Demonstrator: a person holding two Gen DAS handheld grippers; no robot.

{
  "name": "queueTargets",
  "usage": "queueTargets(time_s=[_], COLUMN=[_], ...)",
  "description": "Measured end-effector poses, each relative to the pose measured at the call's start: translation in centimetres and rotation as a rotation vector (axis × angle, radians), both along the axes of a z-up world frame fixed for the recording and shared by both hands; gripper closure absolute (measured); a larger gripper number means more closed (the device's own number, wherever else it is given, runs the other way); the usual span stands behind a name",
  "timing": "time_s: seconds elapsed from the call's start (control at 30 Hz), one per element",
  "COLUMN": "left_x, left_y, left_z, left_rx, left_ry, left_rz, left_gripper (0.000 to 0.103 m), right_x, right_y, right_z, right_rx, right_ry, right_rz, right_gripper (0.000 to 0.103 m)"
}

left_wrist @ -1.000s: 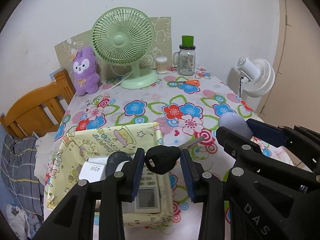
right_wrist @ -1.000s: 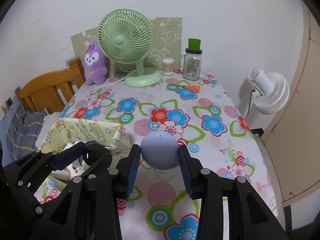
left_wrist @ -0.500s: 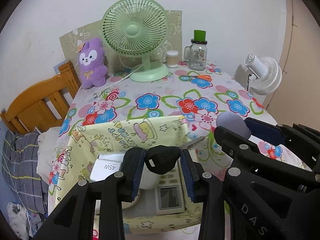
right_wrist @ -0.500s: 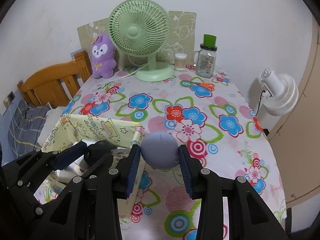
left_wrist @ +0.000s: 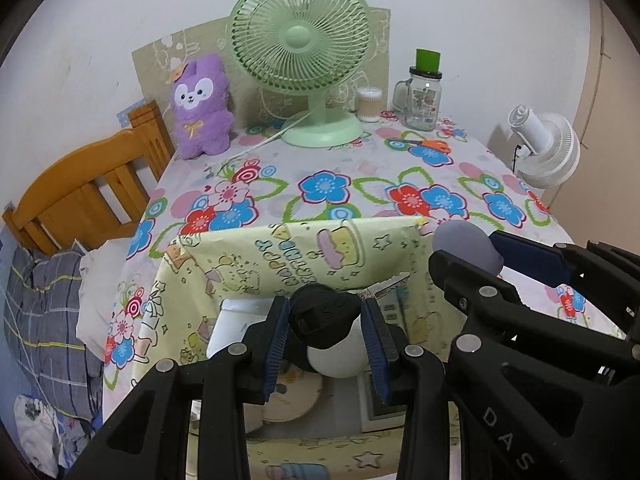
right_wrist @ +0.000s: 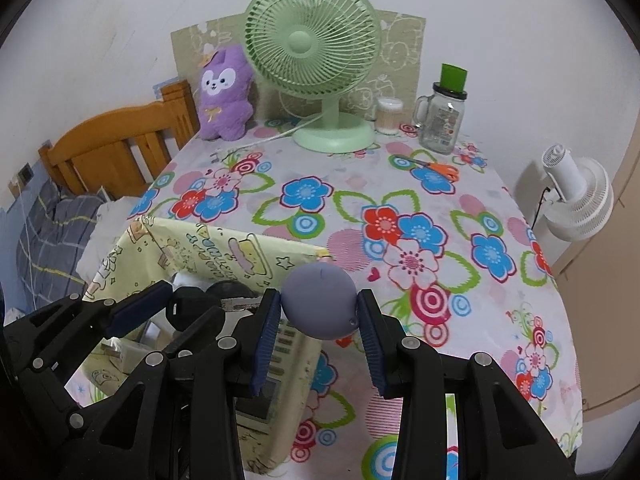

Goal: Organize rigid objects
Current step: 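Lower the key with the left gripper while the right lowers the grey object into the box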

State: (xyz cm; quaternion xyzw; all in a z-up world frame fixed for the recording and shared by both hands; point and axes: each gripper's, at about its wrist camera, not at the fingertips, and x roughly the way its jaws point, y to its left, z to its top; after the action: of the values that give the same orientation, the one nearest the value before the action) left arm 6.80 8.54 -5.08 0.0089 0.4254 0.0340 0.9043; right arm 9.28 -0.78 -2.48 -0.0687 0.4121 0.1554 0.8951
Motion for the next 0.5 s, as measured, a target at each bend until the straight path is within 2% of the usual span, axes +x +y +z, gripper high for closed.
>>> queueTargets(time_s=[0.5], left_x=[0.9], left_y=[2.5], left_z=[-2.1], left_rx=[-0.017], left_ry=[0.063], left_rz=[0.021], left_gripper=[0.065], right_x=[0.8], right_y=[2.8], right_z=[-1.4], right_rx=[-0.050], right_ry=[0.012], right_rz=[0.045], right_gripper=[0.060])
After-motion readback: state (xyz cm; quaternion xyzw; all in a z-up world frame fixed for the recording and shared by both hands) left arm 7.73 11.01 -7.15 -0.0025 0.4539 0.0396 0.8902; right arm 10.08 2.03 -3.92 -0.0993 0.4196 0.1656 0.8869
